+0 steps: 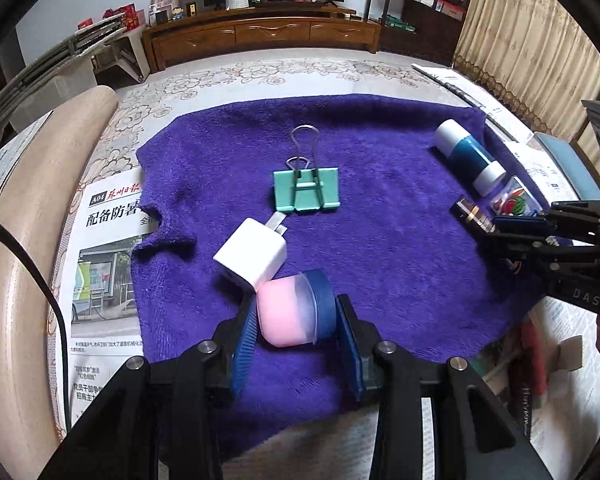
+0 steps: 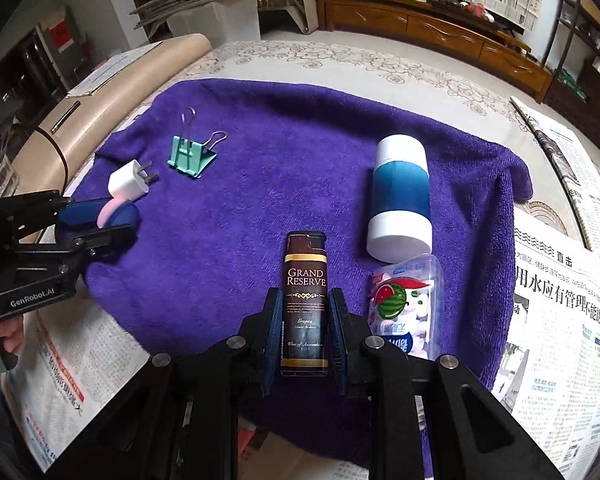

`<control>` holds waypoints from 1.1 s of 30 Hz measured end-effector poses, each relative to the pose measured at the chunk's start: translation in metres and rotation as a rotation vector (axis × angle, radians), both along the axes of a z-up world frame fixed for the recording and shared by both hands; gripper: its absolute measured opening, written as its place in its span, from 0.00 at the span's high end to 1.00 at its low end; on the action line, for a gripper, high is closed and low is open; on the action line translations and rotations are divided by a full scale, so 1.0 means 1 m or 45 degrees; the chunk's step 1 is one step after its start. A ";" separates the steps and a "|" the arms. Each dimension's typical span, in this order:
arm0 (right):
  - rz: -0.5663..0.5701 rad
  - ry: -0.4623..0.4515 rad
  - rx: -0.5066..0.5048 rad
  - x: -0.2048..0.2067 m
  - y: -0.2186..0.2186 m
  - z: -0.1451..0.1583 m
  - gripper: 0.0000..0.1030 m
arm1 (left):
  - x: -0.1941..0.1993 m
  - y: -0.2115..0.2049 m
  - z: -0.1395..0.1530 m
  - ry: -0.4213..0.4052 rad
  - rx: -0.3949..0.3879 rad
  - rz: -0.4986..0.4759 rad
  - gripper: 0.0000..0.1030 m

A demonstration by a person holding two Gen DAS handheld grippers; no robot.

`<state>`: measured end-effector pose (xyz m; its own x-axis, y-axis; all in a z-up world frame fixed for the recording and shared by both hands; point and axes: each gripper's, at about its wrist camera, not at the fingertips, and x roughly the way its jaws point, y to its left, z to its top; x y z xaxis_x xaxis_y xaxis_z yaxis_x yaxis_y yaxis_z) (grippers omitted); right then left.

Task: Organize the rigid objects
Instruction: 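Carry the Grand Reserve bottle onto the towel while the left tool carries the sponge, then release the bottle on the towel while the left tool releases the sponge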

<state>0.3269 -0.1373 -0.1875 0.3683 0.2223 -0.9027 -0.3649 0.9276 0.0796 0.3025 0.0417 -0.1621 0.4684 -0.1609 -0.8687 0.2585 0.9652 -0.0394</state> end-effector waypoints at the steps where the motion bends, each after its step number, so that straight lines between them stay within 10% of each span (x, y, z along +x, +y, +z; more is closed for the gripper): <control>1: -0.004 -0.002 -0.004 0.001 0.000 -0.001 0.78 | 0.000 0.000 0.000 -0.005 0.002 -0.005 0.65; 11: 0.094 -0.027 -0.107 0.004 0.009 -0.004 0.77 | 0.004 -0.008 0.001 0.001 0.100 -0.090 0.62; 19: 0.183 0.006 -0.109 0.008 0.010 -0.003 0.74 | 0.011 -0.003 0.000 0.023 0.107 -0.095 0.40; 23: 0.206 0.001 -0.103 0.005 0.007 -0.002 0.43 | 0.007 -0.001 0.005 0.034 0.031 -0.080 0.24; 27: 0.166 -0.054 -0.056 -0.009 -0.004 0.015 0.37 | -0.007 -0.003 0.015 0.011 0.001 -0.068 0.02; 30: 0.096 -0.096 0.019 -0.018 -0.014 0.032 0.02 | -0.024 -0.002 0.027 -0.028 -0.021 -0.029 0.00; 33: 0.030 -0.134 0.092 -0.036 -0.027 0.050 0.00 | -0.046 -0.008 0.037 -0.047 -0.076 -0.016 0.00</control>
<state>0.2911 -0.1644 -0.1373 0.4543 0.2950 -0.8406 -0.3966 0.9119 0.1057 0.2564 0.0335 -0.1251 0.4978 -0.2177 -0.8395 0.2730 0.9581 -0.0866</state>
